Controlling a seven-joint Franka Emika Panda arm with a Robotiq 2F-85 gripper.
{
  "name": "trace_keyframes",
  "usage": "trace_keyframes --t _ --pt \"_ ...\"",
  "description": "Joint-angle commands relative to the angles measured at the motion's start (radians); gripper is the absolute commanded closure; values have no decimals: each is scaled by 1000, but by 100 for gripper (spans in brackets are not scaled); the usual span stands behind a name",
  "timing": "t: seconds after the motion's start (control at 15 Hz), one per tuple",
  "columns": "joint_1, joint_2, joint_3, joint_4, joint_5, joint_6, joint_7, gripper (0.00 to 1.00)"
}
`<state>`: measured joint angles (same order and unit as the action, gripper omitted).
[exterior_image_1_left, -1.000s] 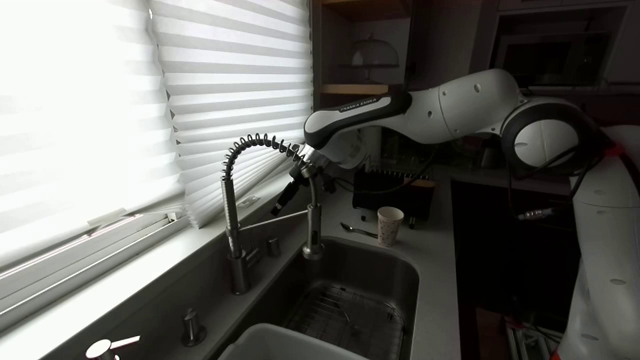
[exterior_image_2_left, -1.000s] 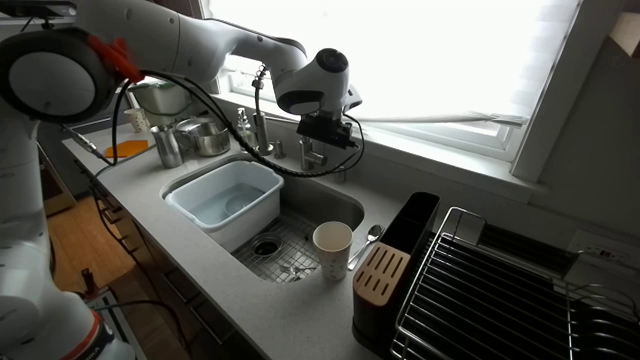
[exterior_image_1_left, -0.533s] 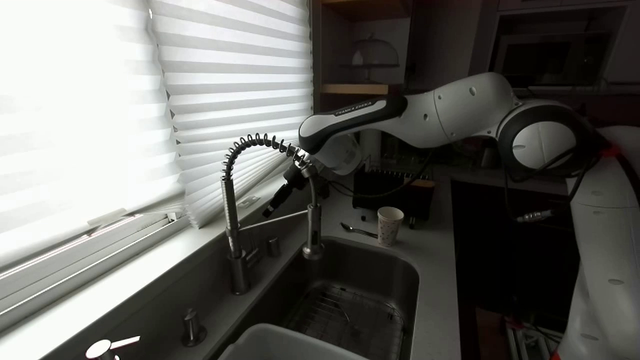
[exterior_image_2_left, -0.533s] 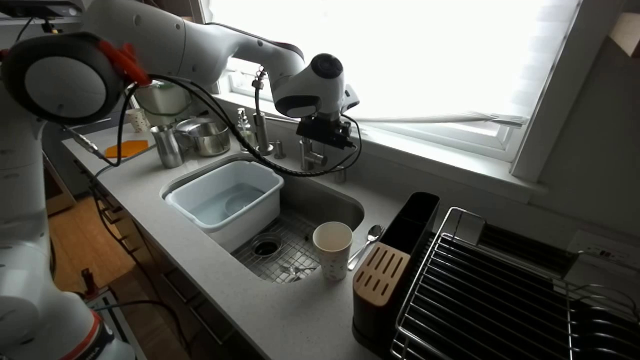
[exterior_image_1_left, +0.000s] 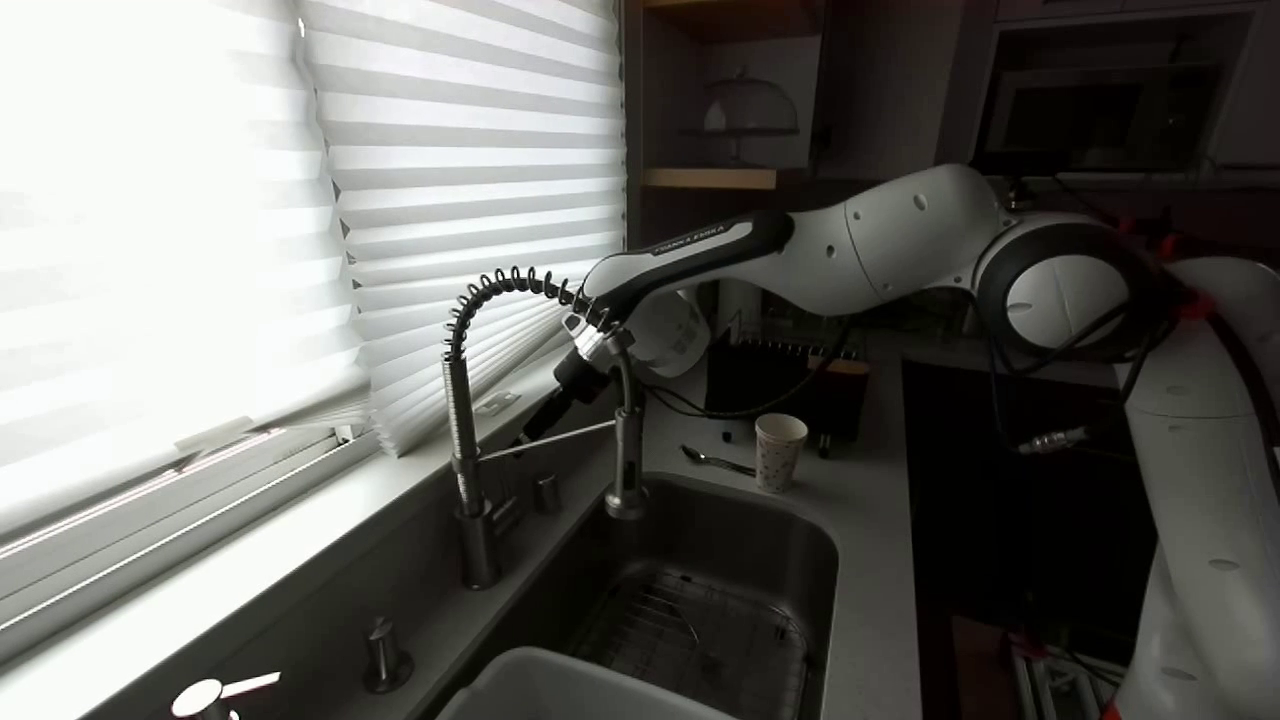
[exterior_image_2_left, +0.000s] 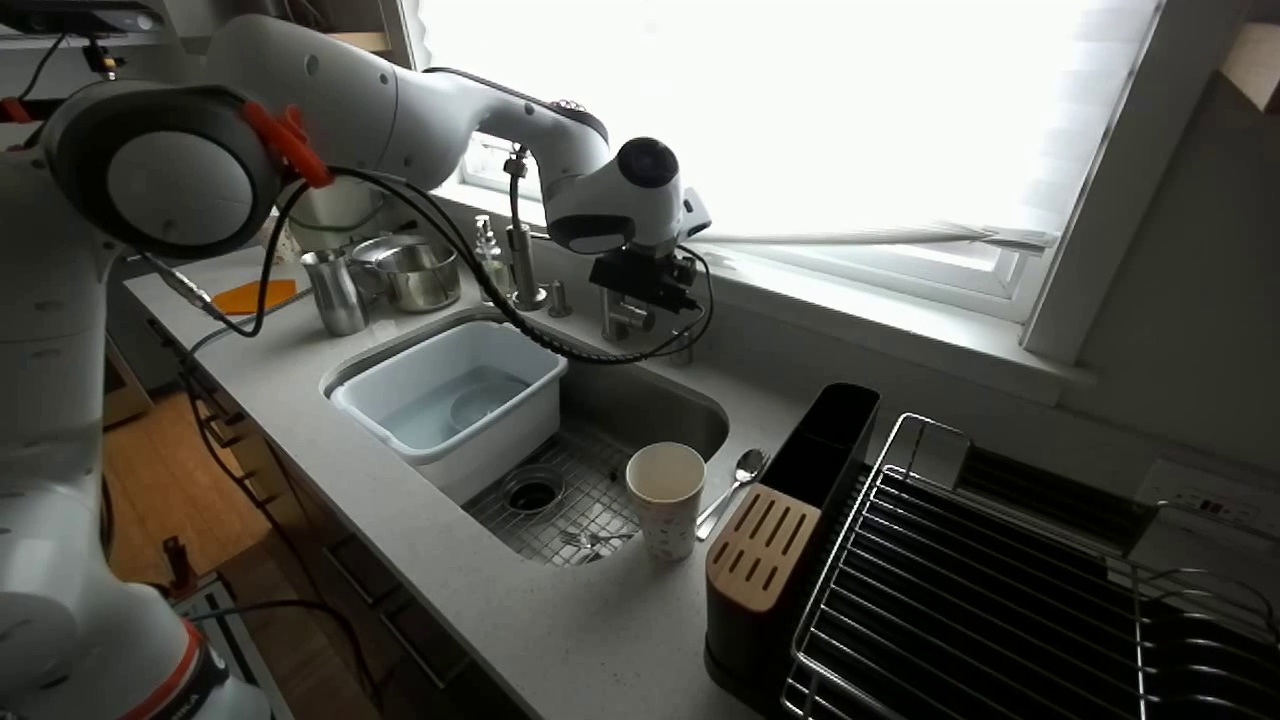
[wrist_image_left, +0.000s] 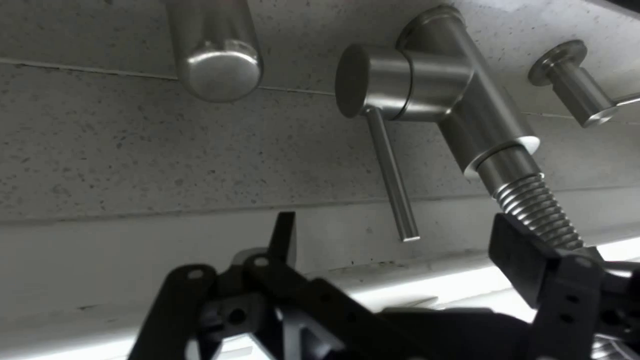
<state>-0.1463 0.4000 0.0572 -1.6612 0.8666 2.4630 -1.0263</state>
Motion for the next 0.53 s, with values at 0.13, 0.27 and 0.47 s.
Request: trace_keyframes --t 0.13,0.27,0.47 --pt "-19 31 34 0 71 62 -83 7" --pt "-20 37 38 2 85 74 -96 19" --pt "-18 45 42 2 107 81 -112 3"
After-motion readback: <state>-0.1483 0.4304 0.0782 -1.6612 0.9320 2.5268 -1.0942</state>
